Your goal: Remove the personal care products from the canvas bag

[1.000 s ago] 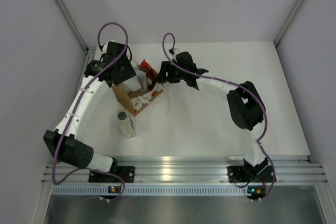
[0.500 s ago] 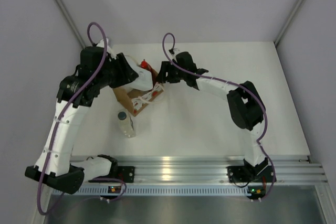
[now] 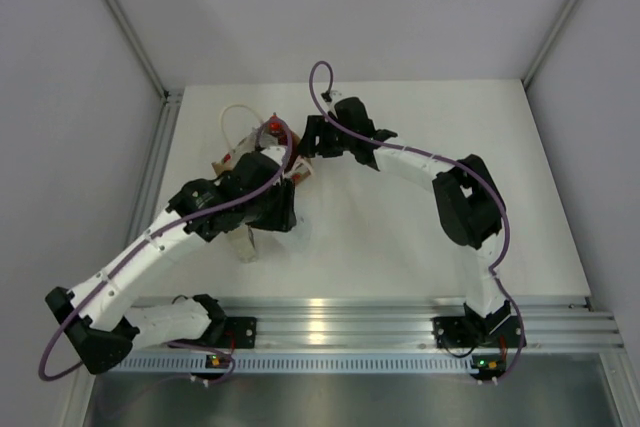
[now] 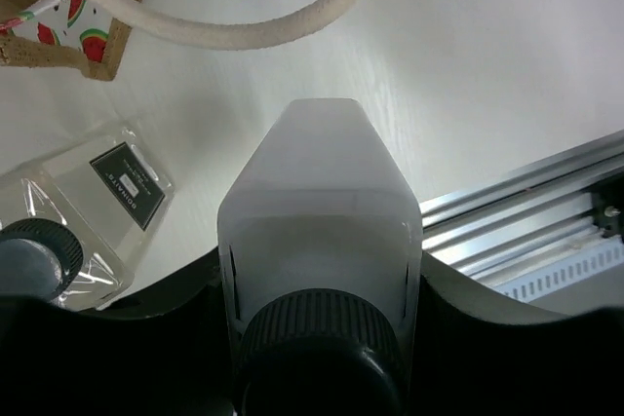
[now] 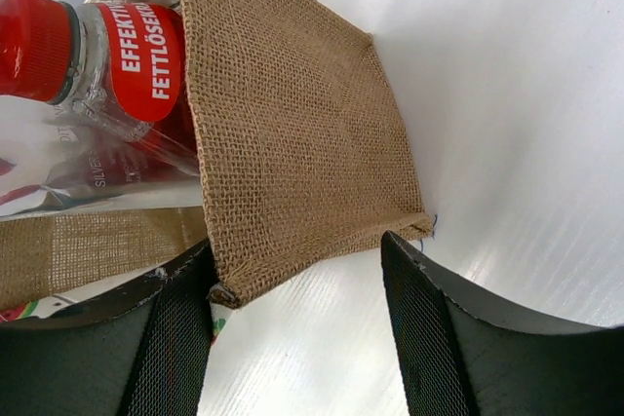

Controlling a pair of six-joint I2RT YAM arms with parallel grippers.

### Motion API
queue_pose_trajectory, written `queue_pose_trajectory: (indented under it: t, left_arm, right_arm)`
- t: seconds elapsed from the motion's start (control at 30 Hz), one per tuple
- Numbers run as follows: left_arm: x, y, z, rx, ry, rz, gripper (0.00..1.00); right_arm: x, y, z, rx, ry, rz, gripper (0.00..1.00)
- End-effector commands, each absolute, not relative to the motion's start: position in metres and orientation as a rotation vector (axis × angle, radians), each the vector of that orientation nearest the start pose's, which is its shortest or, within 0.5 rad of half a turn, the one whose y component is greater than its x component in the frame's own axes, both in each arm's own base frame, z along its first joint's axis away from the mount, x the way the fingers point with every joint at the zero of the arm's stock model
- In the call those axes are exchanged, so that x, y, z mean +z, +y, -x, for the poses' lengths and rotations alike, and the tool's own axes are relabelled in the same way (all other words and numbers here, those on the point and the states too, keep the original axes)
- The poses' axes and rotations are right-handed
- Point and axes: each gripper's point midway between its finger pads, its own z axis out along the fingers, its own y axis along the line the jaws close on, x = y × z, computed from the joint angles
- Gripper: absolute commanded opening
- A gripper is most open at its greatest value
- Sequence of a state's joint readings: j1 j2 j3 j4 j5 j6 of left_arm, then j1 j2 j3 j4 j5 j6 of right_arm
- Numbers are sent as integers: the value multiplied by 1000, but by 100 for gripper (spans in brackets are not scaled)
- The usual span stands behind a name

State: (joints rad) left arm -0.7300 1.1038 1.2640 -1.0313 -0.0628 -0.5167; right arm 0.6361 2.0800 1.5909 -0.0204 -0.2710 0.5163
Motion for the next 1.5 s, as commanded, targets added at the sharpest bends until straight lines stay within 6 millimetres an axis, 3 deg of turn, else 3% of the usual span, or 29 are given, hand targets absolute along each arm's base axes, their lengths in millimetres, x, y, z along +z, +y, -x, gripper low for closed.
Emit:
queue_pose_trajectory:
  t: [0.0, 0.07, 0.27, 0.6, 0.8, 0.83, 0.97, 1.17, 1.2, 1.3, 1.33, 1.47]
  left_arm:
    - [245, -197, -211, -420, 2347, -152, 0]
    - [222, -200, -210, -299, 2366, -165, 0]
    - [192, -190, -219, -119, 2339, -41, 0]
    - [129, -202, -224, -60, 2415, -23, 0]
    - [119, -201, -220, -51, 2440, -5, 35]
    - [120, -201, -220, -52, 2436, -4, 50]
    - [135, -202, -221, -98, 2405, 4, 71]
    - [170, -209, -222, -201, 2354, -27, 92]
    - [183, -212, -223, -230, 2337, -27, 97]
    - [215, -216, -225, -295, 2278, -53, 97]
    - [237, -218, -229, -331, 2232, -41, 97]
    - [305, -193, -248, -270, 2031, 35, 98]
  right_arm:
    - [168, 395, -439, 952, 2131, 317, 63]
    - [168, 393, -439, 947, 2134, 315, 63]
    - [164, 395, -436, 958, 2145, 314, 63]
    - [166, 397, -437, 971, 2142, 311, 63]
    - [166, 396, -435, 964, 2143, 314, 63]
    - [166, 396, -436, 963, 2141, 316, 63]
    - [167, 397, -435, 968, 2141, 316, 63]
    - [168, 398, -434, 969, 2139, 321, 63]
    - [167, 397, -434, 967, 2140, 320, 63]
    - [167, 397, -434, 967, 2140, 320, 63]
    - [167, 397, -435, 966, 2140, 318, 63]
    - [165, 398, -436, 969, 2146, 307, 63]
